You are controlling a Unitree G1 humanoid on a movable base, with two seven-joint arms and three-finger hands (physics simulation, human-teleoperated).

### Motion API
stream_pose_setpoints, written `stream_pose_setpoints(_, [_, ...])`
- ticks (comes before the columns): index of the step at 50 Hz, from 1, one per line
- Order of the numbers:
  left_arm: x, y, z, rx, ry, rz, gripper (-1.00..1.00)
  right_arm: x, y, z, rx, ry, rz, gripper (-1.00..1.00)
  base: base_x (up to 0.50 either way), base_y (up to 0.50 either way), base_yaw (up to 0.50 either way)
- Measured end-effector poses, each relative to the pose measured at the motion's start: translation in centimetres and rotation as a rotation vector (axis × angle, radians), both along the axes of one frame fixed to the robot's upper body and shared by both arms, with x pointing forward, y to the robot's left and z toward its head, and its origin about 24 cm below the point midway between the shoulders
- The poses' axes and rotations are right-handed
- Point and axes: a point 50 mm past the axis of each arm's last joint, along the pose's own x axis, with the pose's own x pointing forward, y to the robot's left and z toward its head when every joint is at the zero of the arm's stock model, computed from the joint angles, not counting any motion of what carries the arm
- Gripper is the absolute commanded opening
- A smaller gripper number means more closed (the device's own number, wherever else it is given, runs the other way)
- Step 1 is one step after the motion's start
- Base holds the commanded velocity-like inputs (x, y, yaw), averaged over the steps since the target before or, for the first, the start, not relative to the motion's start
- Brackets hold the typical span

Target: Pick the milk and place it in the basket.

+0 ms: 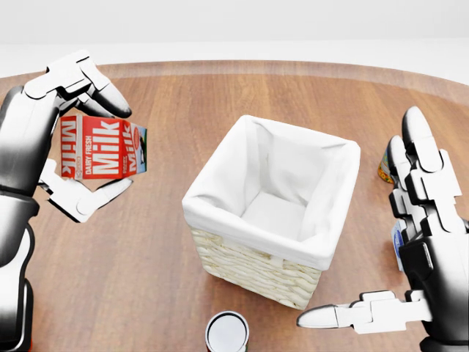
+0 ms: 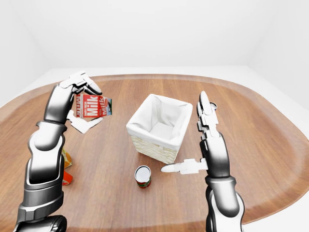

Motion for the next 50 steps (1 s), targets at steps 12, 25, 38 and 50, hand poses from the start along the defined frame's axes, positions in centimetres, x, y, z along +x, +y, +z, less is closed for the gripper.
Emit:
stream_pose_setpoints(12, [-0.7, -2.5, 1.0, 0.022, -0.049, -0.076, -1.00, 0.0, 0.0, -0.1, 0.001, 0.003, -0.001, 1.00, 0.00, 0.00, 0.00])
stream_pose_setpoints(25, [-1.8, -5.1, 1.6, 0.045, -0.090, -0.161, -1.00, 0.0, 0.0, -0.1, 0.002, 0.003, -0.001, 1.00, 0.00, 0.00, 0.00])
stream_pose_setpoints(38, [-3.4, -7.7, 2.4, 0.059, -0.131, -0.265, -1.00, 0.0, -0.1, 0.0, 0.002, 0.002, 0.000, 1.00, 0.00, 0.00, 0.00])
stream_pose_setpoints(50, [-3.7, -9.5, 3.4, 0.065, -0.162, -0.333, -1.00, 0.0, -0.1, 0.0, 0.003, 0.002, 0.000, 1.00, 0.00, 0.00, 0.00])
